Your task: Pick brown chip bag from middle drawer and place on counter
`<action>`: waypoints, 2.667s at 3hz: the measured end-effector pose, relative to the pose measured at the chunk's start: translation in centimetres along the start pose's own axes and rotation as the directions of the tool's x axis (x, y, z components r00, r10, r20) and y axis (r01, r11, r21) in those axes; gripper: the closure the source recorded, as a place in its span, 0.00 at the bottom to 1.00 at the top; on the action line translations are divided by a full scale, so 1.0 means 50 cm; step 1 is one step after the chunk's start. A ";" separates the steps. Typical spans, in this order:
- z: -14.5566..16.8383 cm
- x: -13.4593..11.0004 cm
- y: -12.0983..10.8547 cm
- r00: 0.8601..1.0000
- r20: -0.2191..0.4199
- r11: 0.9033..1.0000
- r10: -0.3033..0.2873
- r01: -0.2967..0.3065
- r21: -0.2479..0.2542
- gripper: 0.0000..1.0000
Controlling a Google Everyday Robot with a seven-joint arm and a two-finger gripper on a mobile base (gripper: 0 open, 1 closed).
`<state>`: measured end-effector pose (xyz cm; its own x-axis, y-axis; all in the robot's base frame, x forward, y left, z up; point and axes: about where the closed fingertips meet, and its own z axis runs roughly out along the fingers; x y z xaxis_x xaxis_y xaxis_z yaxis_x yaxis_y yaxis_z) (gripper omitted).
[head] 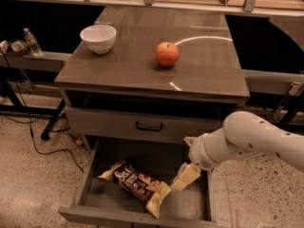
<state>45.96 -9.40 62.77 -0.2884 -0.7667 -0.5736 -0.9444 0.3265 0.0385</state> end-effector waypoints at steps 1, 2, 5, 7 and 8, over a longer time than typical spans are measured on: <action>0.072 0.028 -0.009 0.998 0.025 0.998 0.057 -0.057 -0.012 0.00; 0.131 0.069 -0.009 0.993 0.055 0.994 0.106 -0.105 -0.018 0.00; 0.254 0.079 0.010 0.974 0.147 0.985 0.172 -0.166 -0.052 0.00; 0.350 0.061 0.042 0.928 0.215 0.952 0.304 -0.288 -0.105 0.00; 0.397 0.036 0.070 0.915 0.223 0.940 0.337 -0.316 -0.126 0.00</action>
Offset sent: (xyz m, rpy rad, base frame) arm 0.0049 0.0048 -0.1181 0.1212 0.0719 -0.1351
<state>45.27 1.35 45.63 -0.5473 -0.4678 -0.6940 -0.8167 0.4799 0.3205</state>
